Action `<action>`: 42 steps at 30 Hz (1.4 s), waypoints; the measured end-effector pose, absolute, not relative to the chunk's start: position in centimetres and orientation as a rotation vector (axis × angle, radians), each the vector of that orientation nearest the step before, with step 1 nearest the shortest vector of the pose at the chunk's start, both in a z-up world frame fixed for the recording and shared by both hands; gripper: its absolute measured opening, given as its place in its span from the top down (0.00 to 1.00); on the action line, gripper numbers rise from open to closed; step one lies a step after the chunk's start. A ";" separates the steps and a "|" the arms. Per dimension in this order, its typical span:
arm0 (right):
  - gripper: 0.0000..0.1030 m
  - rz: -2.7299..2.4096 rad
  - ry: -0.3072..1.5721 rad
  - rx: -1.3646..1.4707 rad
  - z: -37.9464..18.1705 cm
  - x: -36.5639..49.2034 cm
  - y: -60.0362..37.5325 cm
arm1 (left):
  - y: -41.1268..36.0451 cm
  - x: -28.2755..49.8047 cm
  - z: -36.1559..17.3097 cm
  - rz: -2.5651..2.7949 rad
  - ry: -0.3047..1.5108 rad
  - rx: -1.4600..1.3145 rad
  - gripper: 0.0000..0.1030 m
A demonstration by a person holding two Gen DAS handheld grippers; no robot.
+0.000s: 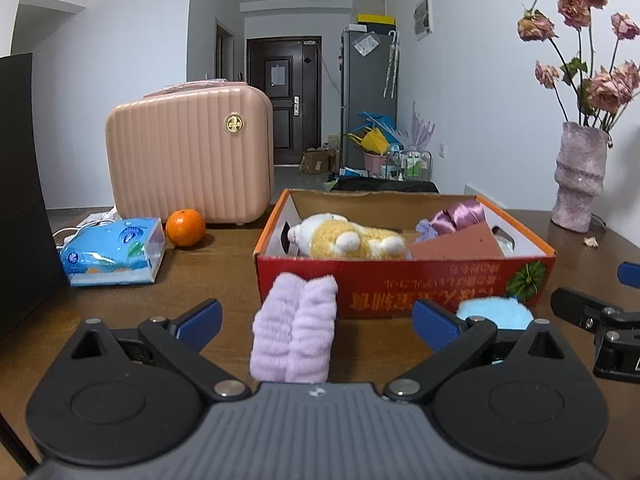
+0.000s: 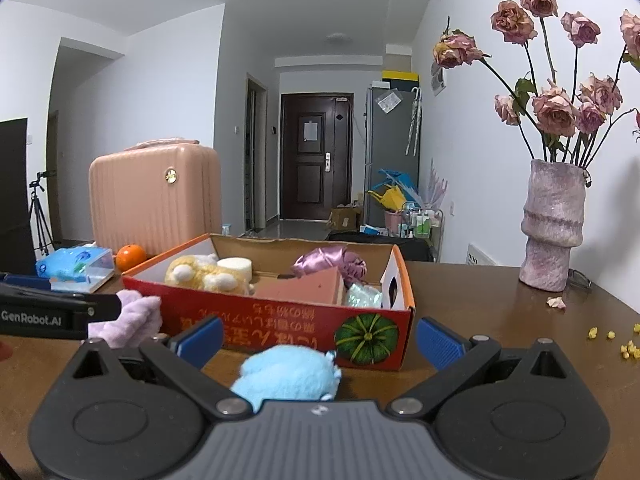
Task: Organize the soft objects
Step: 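Close the right tool on the light-blue plush toy and lift it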
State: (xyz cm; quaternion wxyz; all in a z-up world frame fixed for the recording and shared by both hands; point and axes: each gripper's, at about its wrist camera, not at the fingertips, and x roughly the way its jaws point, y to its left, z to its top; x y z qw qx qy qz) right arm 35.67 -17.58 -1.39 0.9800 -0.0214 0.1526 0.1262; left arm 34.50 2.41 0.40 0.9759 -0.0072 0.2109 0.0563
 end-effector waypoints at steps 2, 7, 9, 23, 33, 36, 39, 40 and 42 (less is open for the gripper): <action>0.00 0.259 0.312 -0.044 -1.5 35.3 -17.6 | 2.5 34.1 0.2 0.109 0.432 -0.013 0.00; 0.00 0.267 0.321 -0.044 -1.8 34.2 -17.8 | 2.7 33.0 0.0 0.100 0.441 -0.016 0.00; 0.00 0.271 0.328 -0.042 -1.8 33.9 -17.8 | 2.9 32.6 -0.1 0.096 0.448 -0.016 0.00; 0.00 0.284 0.384 -0.072 -2.8 33.4 -17.1 | 4.3 31.8 -0.5 0.095 0.483 -0.047 0.00; 0.00 0.283 0.505 -0.100 -4.4 37.9 -15.0 | 5.3 32.5 -0.7 0.108 0.505 -0.081 0.00; 0.00 0.273 0.537 -0.106 -4.8 39.8 -14.3 | 5.4 32.6 -0.8 0.107 0.511 -0.085 0.00; 0.00 0.268 0.565 -0.108 -5.2 41.2 -13.7 | 5.4 32.6 -0.8 0.107 0.511 -0.090 0.00; 0.00 0.270 0.572 -0.107 -5.3 41.6 -13.5 | 5.4 32.6 -0.8 0.106 0.511 -0.092 0.00; 0.01 0.270 0.586 -0.109 -5.5 42.3 -13.2 | 5.4 32.6 -0.8 0.106 0.513 -0.091 0.00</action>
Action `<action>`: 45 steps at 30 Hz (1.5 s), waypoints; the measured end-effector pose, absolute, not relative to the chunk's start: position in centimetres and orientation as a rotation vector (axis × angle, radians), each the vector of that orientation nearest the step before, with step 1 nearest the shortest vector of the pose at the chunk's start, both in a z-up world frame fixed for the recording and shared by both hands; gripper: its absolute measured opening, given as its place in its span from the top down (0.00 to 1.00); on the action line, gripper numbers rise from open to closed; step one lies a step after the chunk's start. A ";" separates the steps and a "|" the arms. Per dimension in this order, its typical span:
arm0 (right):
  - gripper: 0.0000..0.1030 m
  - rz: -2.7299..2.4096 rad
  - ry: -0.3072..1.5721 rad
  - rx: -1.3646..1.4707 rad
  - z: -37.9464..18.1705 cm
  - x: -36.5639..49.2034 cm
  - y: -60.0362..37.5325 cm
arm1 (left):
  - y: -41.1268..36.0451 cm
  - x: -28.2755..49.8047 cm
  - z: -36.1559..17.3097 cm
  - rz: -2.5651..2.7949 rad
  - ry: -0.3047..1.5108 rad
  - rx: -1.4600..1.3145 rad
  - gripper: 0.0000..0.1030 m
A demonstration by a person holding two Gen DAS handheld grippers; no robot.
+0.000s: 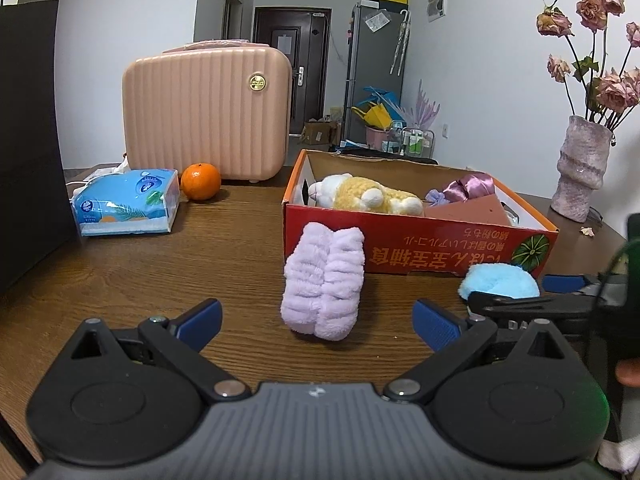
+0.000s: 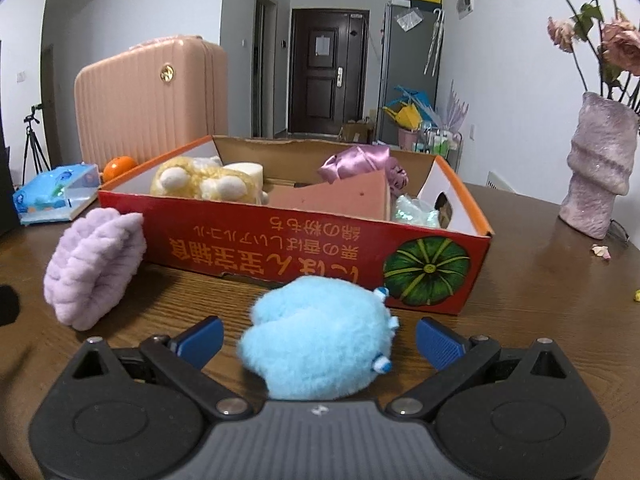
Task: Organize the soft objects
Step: 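Close the right tool on the light-blue plush toy and lift it, then close the left tool on the lilac fuzzy wristband while the right tool holds the blue plush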
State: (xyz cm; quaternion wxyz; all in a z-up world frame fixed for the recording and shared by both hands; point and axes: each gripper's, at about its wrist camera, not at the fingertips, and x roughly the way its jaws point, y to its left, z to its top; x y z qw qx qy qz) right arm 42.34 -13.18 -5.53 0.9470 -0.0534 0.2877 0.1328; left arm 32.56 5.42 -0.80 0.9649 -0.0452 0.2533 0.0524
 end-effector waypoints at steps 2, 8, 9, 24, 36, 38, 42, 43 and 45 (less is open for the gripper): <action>0.04 0.267 0.600 -0.115 -5.8 43.0 -12.7 | 5.4 32.6 -0.8 0.106 0.515 -0.092 0.00; 0.19 0.263 0.635 -0.122 -6.3 44.4 -11.9 | 5.5 32.8 -1.0 0.111 0.526 -0.094 0.00; 0.20 0.266 0.638 -0.121 -6.3 44.4 -11.9 | 5.4 32.9 -1.1 0.113 0.528 -0.094 0.00; 0.55 0.281 0.585 -0.060 -5.3 43.1 -13.1 | 5.9 33.8 -1.6 0.151 0.552 -0.099 0.00; 0.63 0.305 0.509 0.004 -3.6 40.1 -15.9 | 6.4 34.6 -1.7 0.153 0.552 -0.097 0.00; 0.63 0.310 0.491 0.012 -3.3 39.4 -16.3 | 6.4 35.0 -1.8 0.146 0.555 -0.090 0.00; 0.63 0.312 0.454 0.029 -2.6 38.2 -17.1 | 6.1 35.9 -2.0 0.141 0.566 -0.068 0.00; 0.63 0.311 0.446 0.032 -2.5 38.0 -17.3 | 6.0 36.2 -2.1 0.141 0.569 -0.061 0.00; 0.63 0.306 0.432 0.041 -2.2 37.6 -17.7 | 5.9 36.9 -2.3 0.142 0.576 -0.050 0.00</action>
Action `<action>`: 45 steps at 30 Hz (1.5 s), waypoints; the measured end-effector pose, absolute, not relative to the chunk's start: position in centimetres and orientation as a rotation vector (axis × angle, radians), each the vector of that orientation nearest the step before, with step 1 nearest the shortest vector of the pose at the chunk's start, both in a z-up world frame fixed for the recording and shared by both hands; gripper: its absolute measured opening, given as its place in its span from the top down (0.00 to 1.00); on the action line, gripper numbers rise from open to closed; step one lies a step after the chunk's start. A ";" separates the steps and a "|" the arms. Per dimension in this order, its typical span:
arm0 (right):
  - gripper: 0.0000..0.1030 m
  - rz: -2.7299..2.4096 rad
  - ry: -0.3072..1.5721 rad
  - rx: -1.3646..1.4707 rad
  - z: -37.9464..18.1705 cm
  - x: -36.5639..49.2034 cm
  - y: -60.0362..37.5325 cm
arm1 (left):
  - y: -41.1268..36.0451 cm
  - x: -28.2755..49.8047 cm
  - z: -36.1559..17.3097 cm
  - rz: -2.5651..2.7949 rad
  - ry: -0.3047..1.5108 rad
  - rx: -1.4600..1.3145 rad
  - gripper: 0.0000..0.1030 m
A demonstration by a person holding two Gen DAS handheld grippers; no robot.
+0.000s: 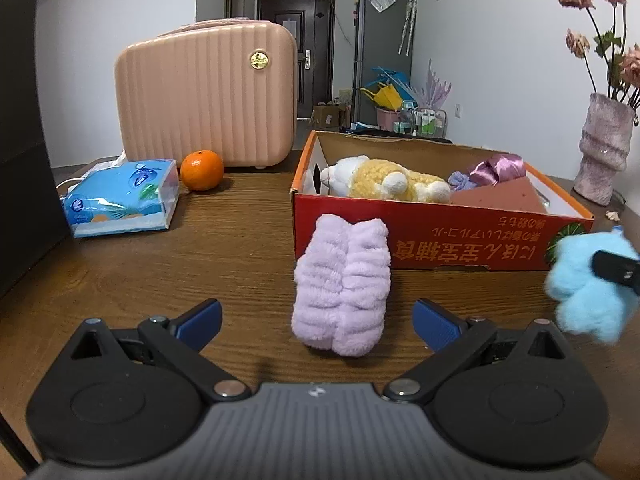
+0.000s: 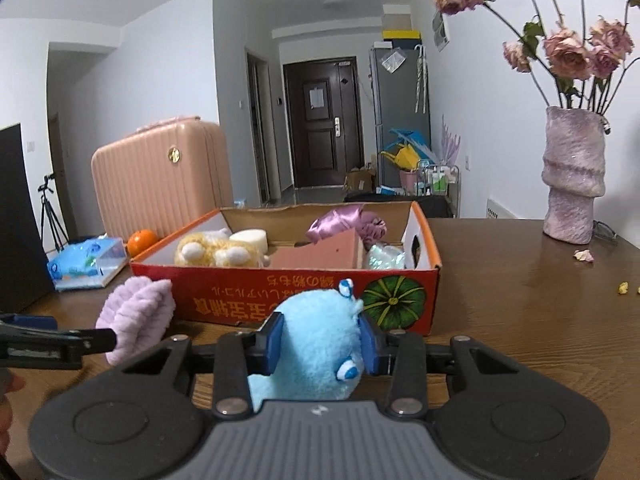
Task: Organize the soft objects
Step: 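Close the left tool on the lilac fuzzy wristband while the right tool holds the blue plush, then carry the lilac wristband and blue plush over the cardboard box with both tools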
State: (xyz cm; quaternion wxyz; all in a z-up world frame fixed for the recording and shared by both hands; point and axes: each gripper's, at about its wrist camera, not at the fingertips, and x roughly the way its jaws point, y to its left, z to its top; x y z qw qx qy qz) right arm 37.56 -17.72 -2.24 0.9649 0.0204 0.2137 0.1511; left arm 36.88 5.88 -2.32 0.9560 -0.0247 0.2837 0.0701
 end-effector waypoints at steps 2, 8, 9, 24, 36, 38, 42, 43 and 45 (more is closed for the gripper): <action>0.63 0.298 0.425 0.051 -2.1 37.4 -18.1 | 5.8 37.6 -2.6 0.138 0.587 -0.044 0.00; 0.63 0.267 0.423 0.073 -2.2 37.7 -19.0 | 5.6 40.1 -3.4 0.147 0.609 -0.004 0.00; 0.63 0.265 0.426 0.073 -2.3 37.7 -19.0 | 5.6 40.5 -3.5 0.150 0.612 0.002 0.00; 0.63 0.259 0.437 0.067 -2.7 38.1 -18.7 | 5.4 40.9 -3.8 0.093 0.622 0.026 0.55; 0.63 0.267 0.424 0.071 -2.5 37.9 -18.8 | 6.5 38.1 -0.7 0.077 0.496 -0.045 0.64; 0.63 0.269 0.422 0.072 -2.5 37.8 -18.8 | 6.8 37.6 -0.1 0.075 0.475 -0.067 0.64; 0.63 0.278 0.413 0.075 -2.3 37.6 -18.8 | 7.2 36.7 1.1 0.078 0.431 -0.097 0.64; 0.63 0.281 0.409 0.077 -2.3 37.6 -18.8 | 7.2 36.6 1.3 0.077 0.425 -0.101 0.64; 0.63 0.289 0.401 0.081 -2.2 37.4 -18.8 | 7.2 36.3 1.6 0.069 0.415 -0.111 0.64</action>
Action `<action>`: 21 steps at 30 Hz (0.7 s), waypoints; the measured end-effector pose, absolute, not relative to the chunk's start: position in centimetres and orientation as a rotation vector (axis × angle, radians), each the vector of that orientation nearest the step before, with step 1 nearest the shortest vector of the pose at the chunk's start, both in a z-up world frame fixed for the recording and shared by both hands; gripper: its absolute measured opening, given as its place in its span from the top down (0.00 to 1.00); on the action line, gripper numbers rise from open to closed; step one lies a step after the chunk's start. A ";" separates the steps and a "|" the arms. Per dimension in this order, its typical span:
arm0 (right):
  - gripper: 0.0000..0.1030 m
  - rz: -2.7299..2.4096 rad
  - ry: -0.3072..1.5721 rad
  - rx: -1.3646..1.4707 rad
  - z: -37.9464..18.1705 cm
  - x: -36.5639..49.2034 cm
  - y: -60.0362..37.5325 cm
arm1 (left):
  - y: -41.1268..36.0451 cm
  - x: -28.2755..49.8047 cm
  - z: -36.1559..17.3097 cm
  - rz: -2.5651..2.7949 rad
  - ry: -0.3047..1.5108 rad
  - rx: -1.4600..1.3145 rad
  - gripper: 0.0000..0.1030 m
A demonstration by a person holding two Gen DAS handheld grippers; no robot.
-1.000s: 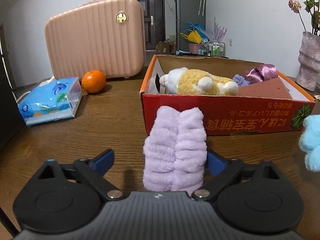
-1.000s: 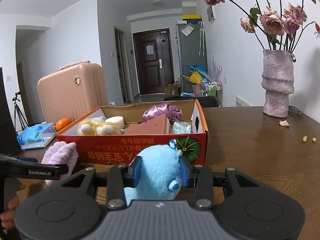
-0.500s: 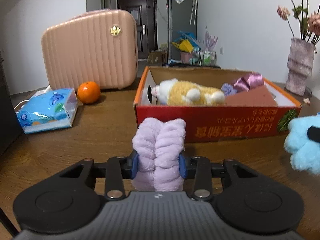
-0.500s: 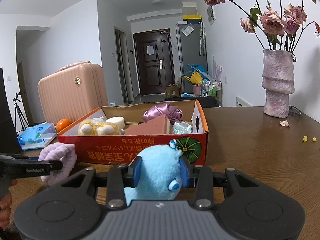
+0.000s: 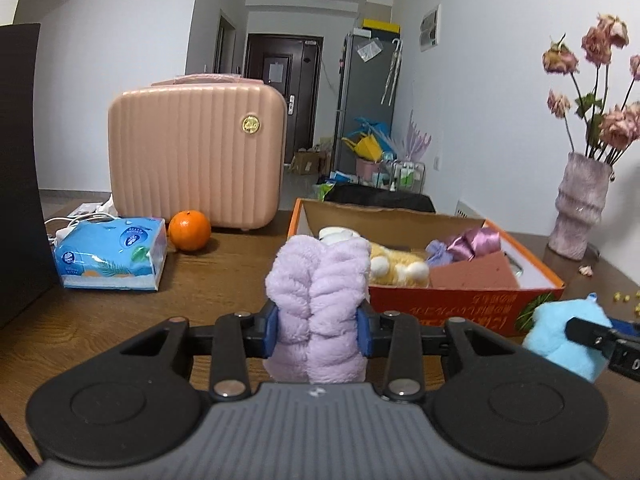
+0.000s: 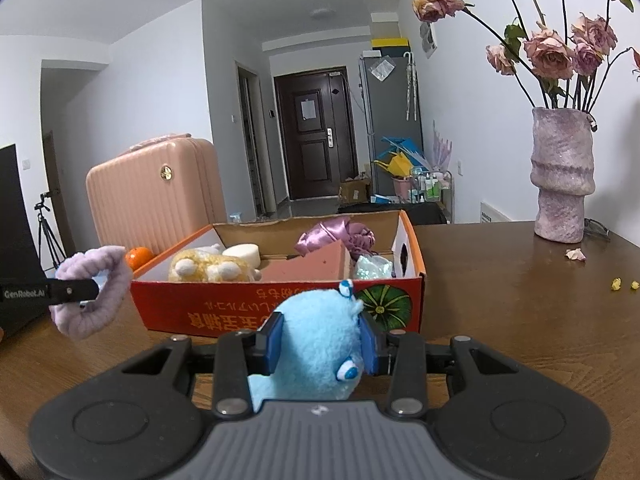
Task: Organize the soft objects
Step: 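Carry the lilac wristband and blue plush over the cardboard box with both tools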
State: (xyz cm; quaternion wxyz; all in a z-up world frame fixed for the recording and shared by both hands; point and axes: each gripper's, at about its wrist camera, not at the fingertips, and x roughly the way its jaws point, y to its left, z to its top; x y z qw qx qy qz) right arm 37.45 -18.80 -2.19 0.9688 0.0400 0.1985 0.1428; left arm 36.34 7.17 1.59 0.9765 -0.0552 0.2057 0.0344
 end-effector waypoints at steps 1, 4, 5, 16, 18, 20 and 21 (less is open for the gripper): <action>0.63 0.291 0.397 0.083 -2.1 37.4 -18.8 | 7.1 36.3 1.7 0.065 0.411 -0.113 0.64; 0.63 0.308 0.397 0.098 -1.9 37.4 -18.7 | 6.4 36.1 2.0 0.054 0.398 -0.108 0.64; 0.63 0.315 0.395 0.102 -1.8 37.4 -18.7 | 6.1 36.1 2.2 0.051 0.394 -0.106 0.64; 0.63 0.339 0.311 0.140 -0.1 37.8 -17.8 | 3.7 37.1 3.9 0.030 0.333 -0.098 0.64; 0.63 0.338 0.291 0.130 0.1 38.1 -17.4 | 3.6 37.7 4.2 0.034 0.327 -0.103 0.64; 0.63 0.328 0.269 0.111 0.3 38.5 -16.8 | 3.4 38.3 4.5 0.032 0.321 -0.111 0.64; 0.63 0.325 0.257 0.102 0.5 38.8 -16.5 | 3.3 38.7 4.6 0.033 0.316 -0.112 0.63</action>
